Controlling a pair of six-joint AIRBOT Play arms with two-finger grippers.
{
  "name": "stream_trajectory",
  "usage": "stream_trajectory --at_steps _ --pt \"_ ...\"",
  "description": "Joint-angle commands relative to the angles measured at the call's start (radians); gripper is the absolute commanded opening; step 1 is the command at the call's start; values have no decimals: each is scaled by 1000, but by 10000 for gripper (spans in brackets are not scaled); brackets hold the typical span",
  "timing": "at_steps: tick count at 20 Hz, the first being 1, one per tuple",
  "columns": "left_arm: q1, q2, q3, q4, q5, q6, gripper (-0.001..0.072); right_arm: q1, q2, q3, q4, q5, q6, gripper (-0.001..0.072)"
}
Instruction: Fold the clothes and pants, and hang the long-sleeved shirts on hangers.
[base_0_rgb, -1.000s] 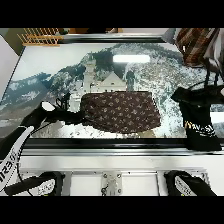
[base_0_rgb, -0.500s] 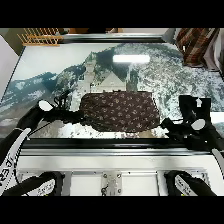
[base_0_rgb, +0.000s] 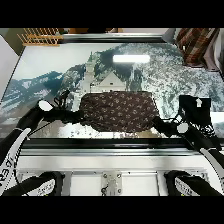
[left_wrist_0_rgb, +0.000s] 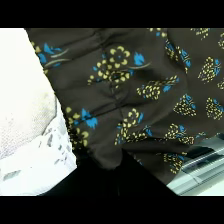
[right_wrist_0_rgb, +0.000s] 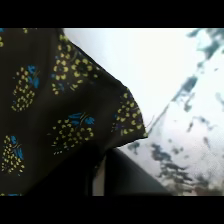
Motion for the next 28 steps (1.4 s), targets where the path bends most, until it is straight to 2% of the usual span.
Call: stream_trajectory --at_steps 1,3,4,7,10,14,19,23,25,28 --pt "-1 1 1 0 0 0 12 10 -1 11 11 -40 -82 5" --pt "2 1 5 1 -4 0 12 6 12 62 -23 -8 -162 3" --pt "14 2 27 2 -28 -1 12 -5 28 122 -90 45 -167 3" --pt "72 70 172 0 -170 -18 12 -63 98 417 -328 278 -175 3" --pt "92 225 337 -2 -283 -71 12 -100 173 785 -350 466 -264 3" --pt "76 463 489 -7 -343 -169 13 -97 271 1114 -330 555 -264 3" --pt "11 686 578 -6 -308 -333 13 -98 420 1214 -331 554 -263 3" --pt "-28 768 506 0 -290 -478 12 -98 462 1220 -302 547 -237 3" --pt "-37 775 419 0 -291 -509 13 -98 441 1220 -237 549 -237 3" --pt "-36 711 269 1 -293 -509 12 -97 322 1219 -136 605 -236 3"
